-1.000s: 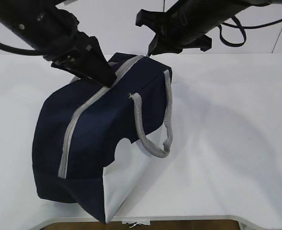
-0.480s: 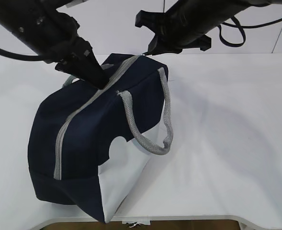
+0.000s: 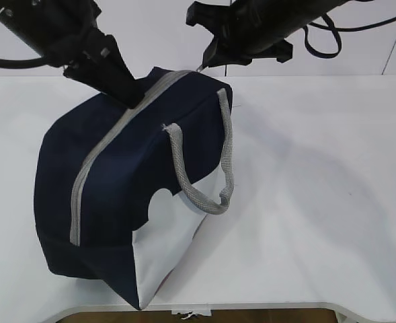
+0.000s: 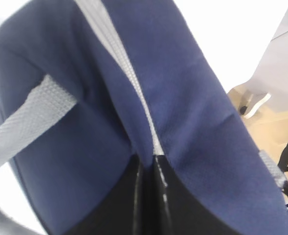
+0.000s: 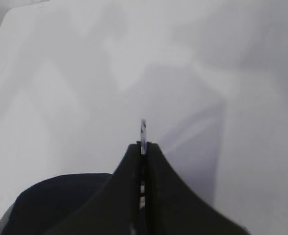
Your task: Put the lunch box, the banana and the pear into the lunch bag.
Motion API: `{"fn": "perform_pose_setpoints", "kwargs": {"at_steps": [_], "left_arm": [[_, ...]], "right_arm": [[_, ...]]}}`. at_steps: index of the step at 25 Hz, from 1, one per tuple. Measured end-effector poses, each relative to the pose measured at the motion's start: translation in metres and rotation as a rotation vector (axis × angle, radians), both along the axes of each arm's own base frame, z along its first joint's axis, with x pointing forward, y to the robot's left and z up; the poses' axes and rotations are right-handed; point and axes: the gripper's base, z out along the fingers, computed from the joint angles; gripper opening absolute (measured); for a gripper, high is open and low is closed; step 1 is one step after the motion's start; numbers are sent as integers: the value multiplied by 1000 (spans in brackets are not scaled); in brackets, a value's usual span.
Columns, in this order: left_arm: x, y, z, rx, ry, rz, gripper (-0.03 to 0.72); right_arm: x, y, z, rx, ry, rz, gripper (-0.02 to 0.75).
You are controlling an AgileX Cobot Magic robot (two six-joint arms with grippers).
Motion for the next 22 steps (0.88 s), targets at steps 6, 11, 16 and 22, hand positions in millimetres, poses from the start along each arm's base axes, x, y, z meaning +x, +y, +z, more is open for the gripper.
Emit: {"fn": "perform_pose_setpoints", "kwargs": {"at_steps": [6,11,16,22], "left_arm": [[0,1,14,-2,-50,-2,0],[1,1,23,-5,-74,-8,0],[0,1,23,-1,-68,-14,0],[0,2,23,1,-68,-15,-1]], "right_arm": [[10,-17,-4,17,43,-46,1],[20,-23,-25,-4,104,-61,1],[26,-21,-47,-31,154,-57,1],[31,-20,-70,-53,213,-54,1]]}}
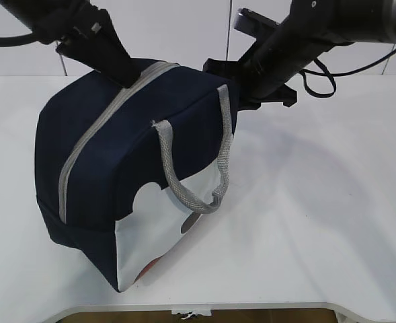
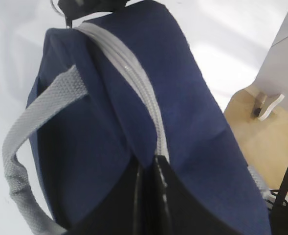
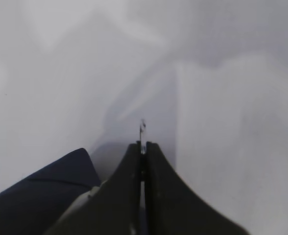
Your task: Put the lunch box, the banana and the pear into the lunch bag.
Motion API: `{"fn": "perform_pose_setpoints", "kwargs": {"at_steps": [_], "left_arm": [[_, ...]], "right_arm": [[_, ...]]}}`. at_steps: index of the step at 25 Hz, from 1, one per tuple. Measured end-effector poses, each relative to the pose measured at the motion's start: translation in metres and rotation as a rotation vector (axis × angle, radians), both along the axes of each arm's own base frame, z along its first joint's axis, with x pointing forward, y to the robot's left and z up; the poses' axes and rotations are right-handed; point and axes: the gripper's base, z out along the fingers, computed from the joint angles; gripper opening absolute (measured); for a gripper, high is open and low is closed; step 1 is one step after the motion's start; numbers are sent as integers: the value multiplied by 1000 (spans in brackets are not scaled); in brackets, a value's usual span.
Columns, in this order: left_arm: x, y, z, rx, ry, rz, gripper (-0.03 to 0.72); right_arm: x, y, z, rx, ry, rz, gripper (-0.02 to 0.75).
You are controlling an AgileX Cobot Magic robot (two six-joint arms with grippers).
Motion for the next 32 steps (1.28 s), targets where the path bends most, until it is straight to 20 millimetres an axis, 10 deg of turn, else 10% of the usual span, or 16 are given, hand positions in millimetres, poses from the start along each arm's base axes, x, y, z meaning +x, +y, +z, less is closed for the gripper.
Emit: {"fn": "perform_pose_setpoints", "kwargs": {"at_steps": [15,23,32], "left_arm": [[0,0,0,1,1,-1,-1],[-1,0,0,4,7,-8,-1],[-1,0,0,4,9,-9,-1]], "right_arm": [[0,0,0,-7,1,11,13],[3,-3,9,-20,-2,22,377],[3,-10,44,-172,9,107,425]]}}
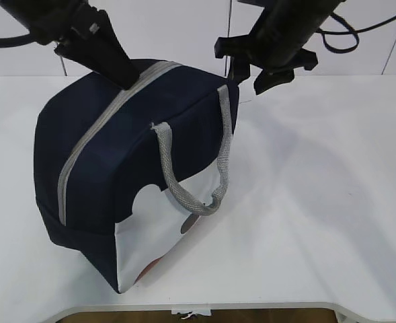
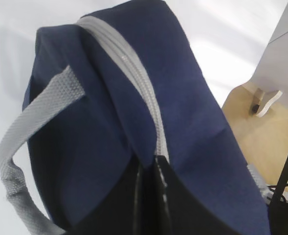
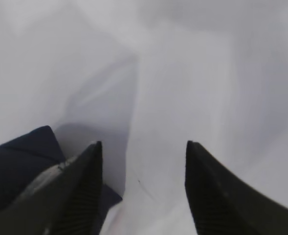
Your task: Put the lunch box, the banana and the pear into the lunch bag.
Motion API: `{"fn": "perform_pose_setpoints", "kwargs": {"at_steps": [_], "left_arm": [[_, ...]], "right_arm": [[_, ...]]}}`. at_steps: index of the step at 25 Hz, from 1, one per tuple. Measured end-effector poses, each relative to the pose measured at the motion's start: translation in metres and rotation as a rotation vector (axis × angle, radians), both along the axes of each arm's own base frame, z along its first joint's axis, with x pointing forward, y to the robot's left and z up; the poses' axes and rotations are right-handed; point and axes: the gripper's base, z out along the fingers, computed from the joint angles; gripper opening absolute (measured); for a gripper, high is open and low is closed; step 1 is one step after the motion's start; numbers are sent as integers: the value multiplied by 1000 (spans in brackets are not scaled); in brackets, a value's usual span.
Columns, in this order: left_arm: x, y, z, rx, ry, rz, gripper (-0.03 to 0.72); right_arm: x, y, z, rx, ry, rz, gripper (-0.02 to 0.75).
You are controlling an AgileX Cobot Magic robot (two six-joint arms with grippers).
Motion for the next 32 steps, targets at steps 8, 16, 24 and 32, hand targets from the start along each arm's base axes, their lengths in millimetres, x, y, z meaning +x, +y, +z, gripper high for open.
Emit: {"fn": "perform_pose_setpoints", "kwargs": {"at_steps": [8,16,24,32], "left_arm": [[14,-6,-21,13,50,3,-1],[25,-9,-39,35,85,8,2],[26,-4,-42,98,87,48,300],[34,6,-26,197,58,190,405]], "right_arm": [[-11,-7,29,-111,90,68,425],[-12,-8,32,-137,94,97,423],[-19,-11,49,-131,61,101,421],[-38,-16,85,-110,-15,100,421]]}}
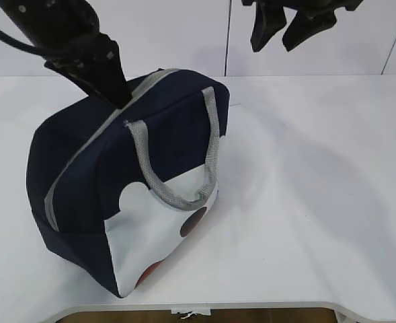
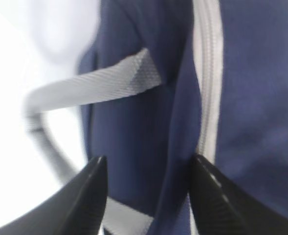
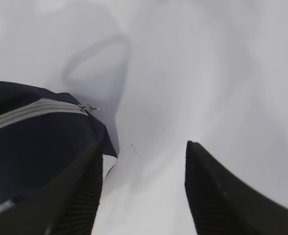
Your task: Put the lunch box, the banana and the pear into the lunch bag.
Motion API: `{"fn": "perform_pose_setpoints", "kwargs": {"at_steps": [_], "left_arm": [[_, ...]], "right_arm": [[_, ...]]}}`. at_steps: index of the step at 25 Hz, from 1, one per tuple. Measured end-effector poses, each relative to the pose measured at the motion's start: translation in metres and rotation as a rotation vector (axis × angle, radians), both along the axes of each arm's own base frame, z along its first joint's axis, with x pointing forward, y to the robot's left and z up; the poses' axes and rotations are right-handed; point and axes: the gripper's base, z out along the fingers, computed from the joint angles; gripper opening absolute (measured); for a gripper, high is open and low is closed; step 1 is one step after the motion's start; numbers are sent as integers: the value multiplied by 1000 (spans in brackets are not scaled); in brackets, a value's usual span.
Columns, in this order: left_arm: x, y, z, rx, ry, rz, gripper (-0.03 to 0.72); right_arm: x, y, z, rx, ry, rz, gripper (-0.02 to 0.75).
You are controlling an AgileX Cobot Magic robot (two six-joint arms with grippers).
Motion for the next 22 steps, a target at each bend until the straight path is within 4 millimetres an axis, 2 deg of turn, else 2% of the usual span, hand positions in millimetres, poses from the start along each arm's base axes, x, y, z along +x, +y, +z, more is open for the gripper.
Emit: {"fn": "perform_pose_setpoints", "kwargs": {"at_steps": [3,4,5,11,17,22], "left_arm": [[3,1,13,2,-44,21,419],[2,2,15,1,-50,25,419],[1,3,20,-1,-62,28,420],[-12,8,42,-21,-117,32,421],[-24,17,61,-14,-164,80,421],[-42,28,87,-14,-237,113,421]], "right_arm": [[-12,-4,20,13,-45,0,421],[-12,-4,20,13,-45,0,421],[-18,-5,30,23,-68,1,421],[-37,-10,54,46,-120,3,421],[-63,-16,56,58,-94,13,420],[-92,-25,56,39,-80,41,421]]}}
